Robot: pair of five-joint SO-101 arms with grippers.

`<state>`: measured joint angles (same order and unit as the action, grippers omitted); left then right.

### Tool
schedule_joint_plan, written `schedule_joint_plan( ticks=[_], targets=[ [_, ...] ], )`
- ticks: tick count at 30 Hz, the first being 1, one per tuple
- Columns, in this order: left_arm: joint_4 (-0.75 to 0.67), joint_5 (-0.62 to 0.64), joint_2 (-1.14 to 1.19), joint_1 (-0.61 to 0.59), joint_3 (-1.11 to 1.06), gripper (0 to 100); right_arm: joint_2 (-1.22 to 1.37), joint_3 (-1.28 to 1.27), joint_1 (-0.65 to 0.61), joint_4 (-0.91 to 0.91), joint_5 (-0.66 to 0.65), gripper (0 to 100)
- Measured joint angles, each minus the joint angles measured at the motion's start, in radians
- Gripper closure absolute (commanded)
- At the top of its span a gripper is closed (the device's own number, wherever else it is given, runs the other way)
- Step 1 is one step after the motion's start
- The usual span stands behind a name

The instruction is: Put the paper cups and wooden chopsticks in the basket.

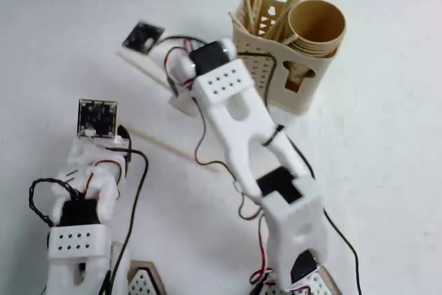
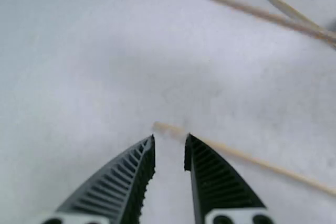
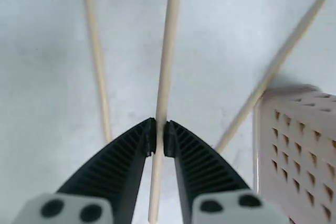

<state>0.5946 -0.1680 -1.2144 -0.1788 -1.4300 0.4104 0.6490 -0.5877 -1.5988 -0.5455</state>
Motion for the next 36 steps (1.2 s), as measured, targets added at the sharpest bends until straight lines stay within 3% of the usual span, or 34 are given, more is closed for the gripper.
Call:
schedule_joint_plan(
  ticks=[12,19,27,32,36],
  targets=[
    [0.0,0.0,0.0,0.0,0.0,89,-0.374,0.0,0.127,0.158,0.183,98.1],
    [0.0,0.0,0.0,0.0,0.0,89,-0.416,0.0,0.261,0.308,0.324,98.1],
    [0.0,0.0,0.0,0.0,0.0,89,-0.417,-0.017,0.311,0.361,0.338,98.1],
    [0.0,0.0,0.0,0.0,0.0,89,-0.517,-0.164,0.311,0.374,0.338,98.1],
    [0.0,0.0,0.0,0.0,0.0,89,-0.678,-0.402,0.31,0.517,0.338,98.1]
  ],
)
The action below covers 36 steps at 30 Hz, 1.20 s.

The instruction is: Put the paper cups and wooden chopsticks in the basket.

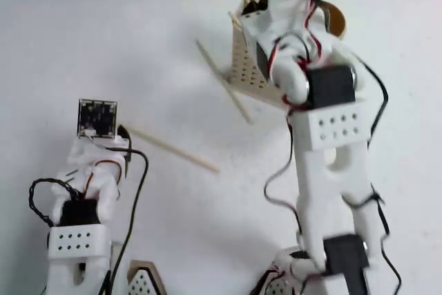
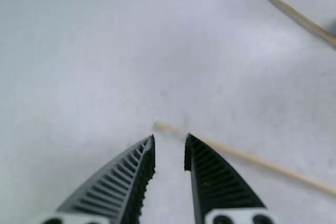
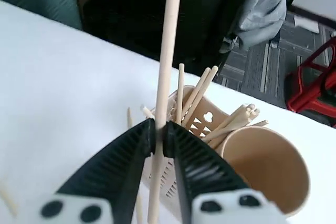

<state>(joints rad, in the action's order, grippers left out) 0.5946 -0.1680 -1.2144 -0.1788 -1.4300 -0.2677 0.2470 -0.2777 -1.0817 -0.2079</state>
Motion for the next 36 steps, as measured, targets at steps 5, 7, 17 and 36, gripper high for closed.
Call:
schedule_joint_plan(
  ticks=[5,7,17,36],
  targets=[
    [0.0,0.0,0.0,0.0,0.0,89,-0.204,-0.39,0.0,0.35,0.0,98.2],
    [0.0,0.0,0.0,0.0,0.0,89,-0.233,-0.529,0.0,0.502,0.0,98.2],
    [0.0,0.0,0.0,0.0,0.0,89,-0.086,-0.681,0.064,1.026,0.0,98.1],
    [-0.02,0.0,0.0,0.0,-0.003,89,0.315,-0.667,0.089,1.445,-0.002,84.1]
  ],
)
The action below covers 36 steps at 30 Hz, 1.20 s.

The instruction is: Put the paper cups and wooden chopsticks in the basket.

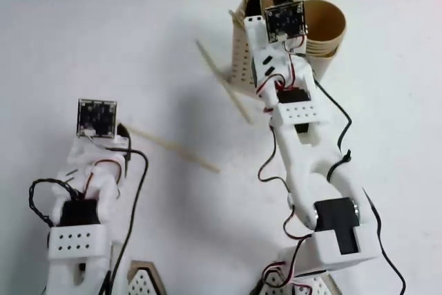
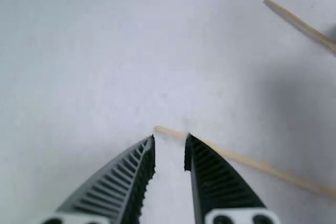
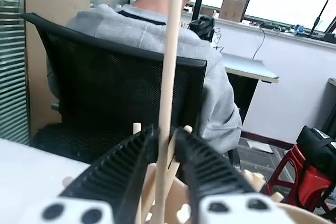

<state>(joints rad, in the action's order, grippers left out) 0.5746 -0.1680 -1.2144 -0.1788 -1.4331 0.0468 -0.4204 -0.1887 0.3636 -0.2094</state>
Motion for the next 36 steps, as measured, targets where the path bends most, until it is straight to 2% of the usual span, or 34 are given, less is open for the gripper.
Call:
schedule_joint_plan(
  ticks=[12,19,24,26,30,36],
  targets=[
    [-0.02,0.0,0.0,0.0,-0.017,89,-0.23,-0.014,0.006,-0.379,0.0,83.6],
    [-0.02,0.0,0.0,0.0,-0.017,89,-0.463,-0.014,-0.006,-0.807,0.0,83.7],
    [-0.02,0.0,0.0,0.0,-0.017,89,-0.574,-0.014,-0.08,-1.119,0.002,83.7],
    [-0.02,0.0,0.0,0.0,-0.017,89,-0.586,-0.014,-0.106,-1.212,-0.029,83.7],
    [-0.02,0.0,0.0,0.0,-0.017,89,-0.586,-0.014,-0.157,-1.369,-0.175,83.7],
    [-0.02,0.0,0.0,0.0,-0.017,89,-0.548,-0.014,-0.16,-1.422,-0.288,83.3]
  ],
)
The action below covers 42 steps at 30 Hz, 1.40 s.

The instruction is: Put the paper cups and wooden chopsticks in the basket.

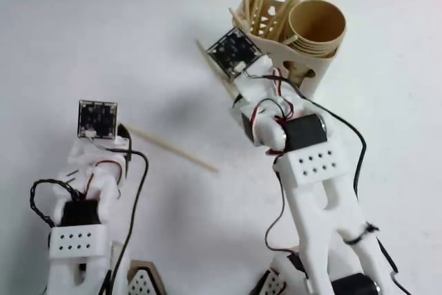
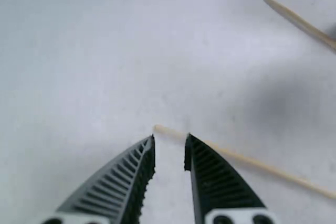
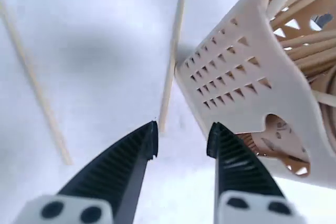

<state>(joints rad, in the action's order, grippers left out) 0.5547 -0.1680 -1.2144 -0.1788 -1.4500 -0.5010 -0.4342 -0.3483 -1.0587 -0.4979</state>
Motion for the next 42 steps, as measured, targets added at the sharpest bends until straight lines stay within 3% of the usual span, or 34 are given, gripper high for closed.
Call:
schedule_joint_plan(
  ticks=[6,14,27,31,35,42],
  targets=[
    [0.0,0.0,0.0,0.0,0.0,89,0.247,0.017,-0.003,-0.002,-0.023,83.3],
    [0.0,0.0,0.0,0.0,0.0,89,0.574,0.146,0.002,-0.002,-0.152,83.3],
    [0.0,0.0,0.0,0.0,0.0,89,1.0,0.479,0.044,-0.002,-0.16,83.6],
    [0.0,0.0,0.0,0.0,0.0,89,1.065,0.54,0.046,-0.003,-0.16,85.1],
    [0.0,0.0,0.0,0.0,0.0,89,1.079,0.56,0.051,-0.003,-0.16,98.3],
    [0.0,0.0,0.0,0.0,0.0,89,1.082,0.585,0.054,-0.04,-0.158,98.1]
  ],
)
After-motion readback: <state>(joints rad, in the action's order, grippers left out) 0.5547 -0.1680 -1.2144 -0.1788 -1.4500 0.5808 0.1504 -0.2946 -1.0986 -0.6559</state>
